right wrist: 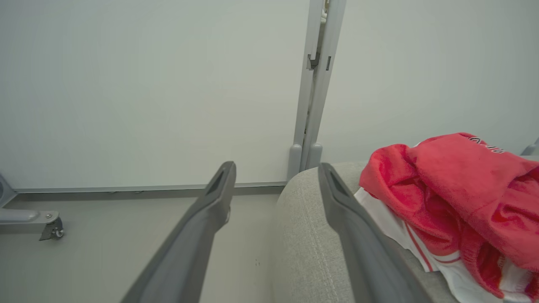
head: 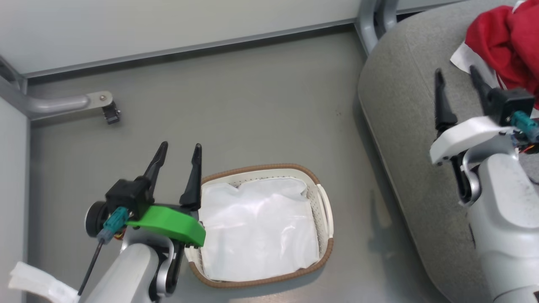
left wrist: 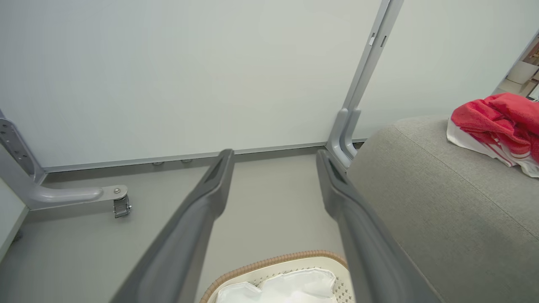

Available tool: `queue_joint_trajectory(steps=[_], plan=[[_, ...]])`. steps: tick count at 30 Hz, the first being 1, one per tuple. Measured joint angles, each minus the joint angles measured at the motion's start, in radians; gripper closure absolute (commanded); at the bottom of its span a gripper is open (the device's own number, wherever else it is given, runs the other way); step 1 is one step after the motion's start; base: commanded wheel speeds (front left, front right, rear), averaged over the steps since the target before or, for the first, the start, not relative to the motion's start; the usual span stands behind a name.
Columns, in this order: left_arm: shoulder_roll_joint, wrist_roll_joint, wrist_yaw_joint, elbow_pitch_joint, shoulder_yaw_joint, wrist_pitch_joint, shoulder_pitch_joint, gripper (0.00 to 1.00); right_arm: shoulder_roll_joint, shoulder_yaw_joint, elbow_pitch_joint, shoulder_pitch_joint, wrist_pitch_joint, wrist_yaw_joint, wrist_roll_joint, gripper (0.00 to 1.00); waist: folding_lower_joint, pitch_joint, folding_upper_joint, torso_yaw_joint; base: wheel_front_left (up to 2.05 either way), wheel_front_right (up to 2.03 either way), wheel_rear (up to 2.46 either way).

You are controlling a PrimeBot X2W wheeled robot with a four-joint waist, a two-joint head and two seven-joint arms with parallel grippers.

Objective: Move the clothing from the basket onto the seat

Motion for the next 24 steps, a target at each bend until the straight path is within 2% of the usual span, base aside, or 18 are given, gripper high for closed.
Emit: queue_joint_trajectory(steps=[9,18,24], plan=[[-0.047,0.1,-0.011,-0.042,0.201,-0.001,0.22,0.0,0.107,0.018,-0.176,0.253,-0.003,0.0,-0.033,0.0,0.0,-0.08,0.0,0.086,0.0,0.0,0.0],[-0.117,0.173,-0.046,-0.078,0.339,-0.001,0.376,0.0,0.124,0.066,-0.3,0.469,-0.003,0.0,0.003,0.0,0.0,-0.143,0.0,0.136,0.0,0.0,0.0],[-0.161,0.208,-0.086,-0.079,0.406,-0.001,0.442,0.0,0.124,0.087,-0.327,0.526,-0.003,0.0,0.023,0.0,0.0,-0.164,0.0,0.143,0.0,0.0,0.0]])
